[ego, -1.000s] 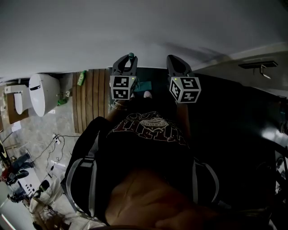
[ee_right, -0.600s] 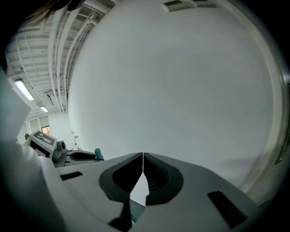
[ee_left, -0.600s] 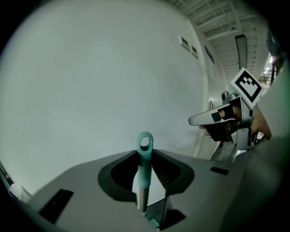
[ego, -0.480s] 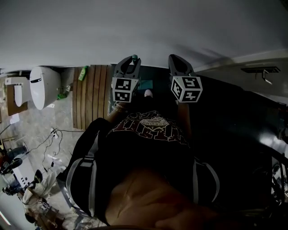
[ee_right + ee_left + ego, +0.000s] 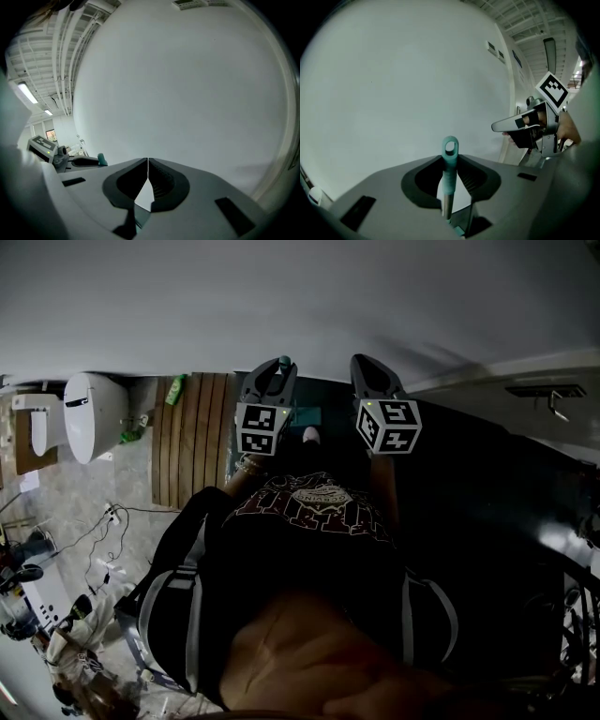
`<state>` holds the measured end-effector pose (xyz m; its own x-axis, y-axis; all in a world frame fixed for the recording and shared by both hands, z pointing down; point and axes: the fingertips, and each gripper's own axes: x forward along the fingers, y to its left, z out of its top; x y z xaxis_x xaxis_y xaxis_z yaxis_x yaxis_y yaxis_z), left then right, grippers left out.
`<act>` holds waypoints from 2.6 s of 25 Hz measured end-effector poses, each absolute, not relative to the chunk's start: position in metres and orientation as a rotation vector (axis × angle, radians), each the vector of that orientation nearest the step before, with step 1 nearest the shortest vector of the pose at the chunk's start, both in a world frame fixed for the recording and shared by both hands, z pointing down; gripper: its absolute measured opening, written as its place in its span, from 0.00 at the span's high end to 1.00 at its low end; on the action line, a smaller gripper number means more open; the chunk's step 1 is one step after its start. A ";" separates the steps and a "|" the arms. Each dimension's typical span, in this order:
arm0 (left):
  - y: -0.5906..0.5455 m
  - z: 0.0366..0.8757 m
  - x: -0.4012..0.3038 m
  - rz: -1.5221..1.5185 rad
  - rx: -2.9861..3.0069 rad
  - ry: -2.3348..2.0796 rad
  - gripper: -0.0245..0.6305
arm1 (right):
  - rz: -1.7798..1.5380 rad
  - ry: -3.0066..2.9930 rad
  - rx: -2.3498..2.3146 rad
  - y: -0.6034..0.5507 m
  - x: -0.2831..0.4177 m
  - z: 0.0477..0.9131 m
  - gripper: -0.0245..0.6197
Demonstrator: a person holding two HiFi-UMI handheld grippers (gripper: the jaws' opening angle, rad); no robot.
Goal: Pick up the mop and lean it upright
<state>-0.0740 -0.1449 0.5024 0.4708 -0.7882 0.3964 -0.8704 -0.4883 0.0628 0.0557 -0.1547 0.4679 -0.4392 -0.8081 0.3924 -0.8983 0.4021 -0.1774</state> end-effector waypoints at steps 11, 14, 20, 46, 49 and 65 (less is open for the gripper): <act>-0.146 0.502 -0.081 0.435 2.472 -1.391 0.74 | 0.537 -2.426 1.474 -0.157 0.034 0.468 0.93; -0.146 0.503 -0.079 0.431 2.472 -1.388 0.74 | 0.535 -2.427 1.468 -0.158 0.034 0.469 0.93; -0.150 0.504 -0.074 0.436 2.476 -1.373 0.74 | 0.544 -2.426 1.469 -0.160 0.037 0.471 0.93; -0.171 0.508 -0.069 0.446 2.485 -1.348 0.74 | 0.571 -2.373 1.523 -0.161 0.056 0.476 0.93; -0.177 0.508 -0.068 0.449 2.489 -1.343 0.74 | 0.583 -2.372 1.531 -0.162 0.057 0.476 0.93; -0.209 0.515 -0.062 0.489 2.514 -1.295 0.74 | 0.591 -2.356 1.579 -0.177 0.062 0.475 0.93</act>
<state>-0.0619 -0.2088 0.5149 0.5435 -0.7302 0.4139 -0.8216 -0.5638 0.0842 0.0620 -0.1775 0.4747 -0.3851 -0.8239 0.4159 -0.9226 0.3329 -0.1948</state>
